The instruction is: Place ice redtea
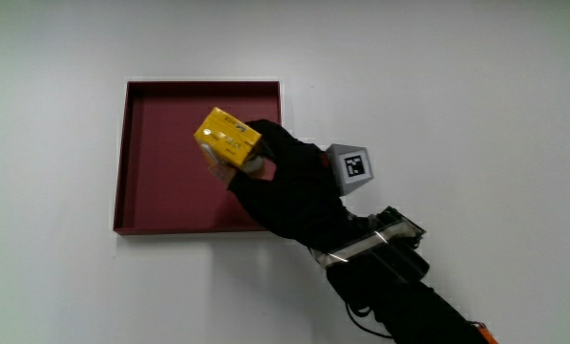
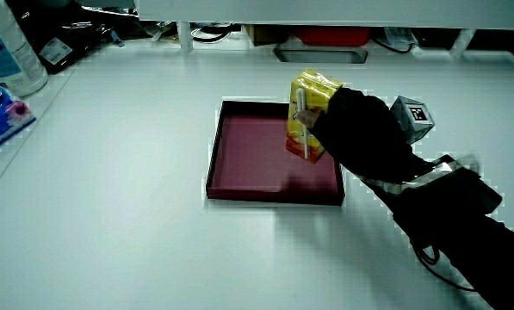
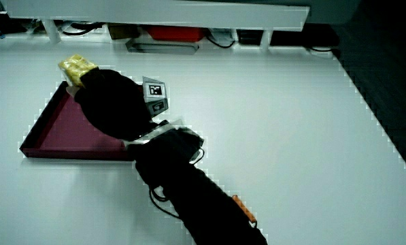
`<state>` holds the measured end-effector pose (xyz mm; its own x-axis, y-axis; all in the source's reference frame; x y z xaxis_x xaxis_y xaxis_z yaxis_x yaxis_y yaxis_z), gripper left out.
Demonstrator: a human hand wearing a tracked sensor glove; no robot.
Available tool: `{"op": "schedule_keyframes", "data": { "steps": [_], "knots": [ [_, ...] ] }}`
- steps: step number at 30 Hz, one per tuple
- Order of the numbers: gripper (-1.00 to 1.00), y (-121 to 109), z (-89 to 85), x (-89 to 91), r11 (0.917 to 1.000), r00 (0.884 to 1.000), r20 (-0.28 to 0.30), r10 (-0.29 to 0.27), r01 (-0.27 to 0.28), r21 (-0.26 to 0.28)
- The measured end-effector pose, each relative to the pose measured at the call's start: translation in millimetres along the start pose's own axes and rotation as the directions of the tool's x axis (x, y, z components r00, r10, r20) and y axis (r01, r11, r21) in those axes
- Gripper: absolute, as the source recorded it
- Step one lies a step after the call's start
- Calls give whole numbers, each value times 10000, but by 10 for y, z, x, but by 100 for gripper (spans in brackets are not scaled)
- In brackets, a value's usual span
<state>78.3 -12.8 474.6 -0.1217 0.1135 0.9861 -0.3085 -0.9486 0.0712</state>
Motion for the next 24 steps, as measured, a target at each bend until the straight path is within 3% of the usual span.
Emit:
{"op": "schedule_keyframes", "data": {
  "steps": [1, 12, 22, 24],
  "knots": [
    [0, 25, -5, 60, 9999, 9986, 512, 150, -148, -26],
    [0, 122, -173, 347, 9967, 9967, 357, -723, 735, -345],
    [0, 96, -217, 604, 9861, 9857, 577, -1584, 1609, -425],
    [0, 89, -226, 617, 9840, 9847, 368, -1704, 1720, -468]
  ]
}}
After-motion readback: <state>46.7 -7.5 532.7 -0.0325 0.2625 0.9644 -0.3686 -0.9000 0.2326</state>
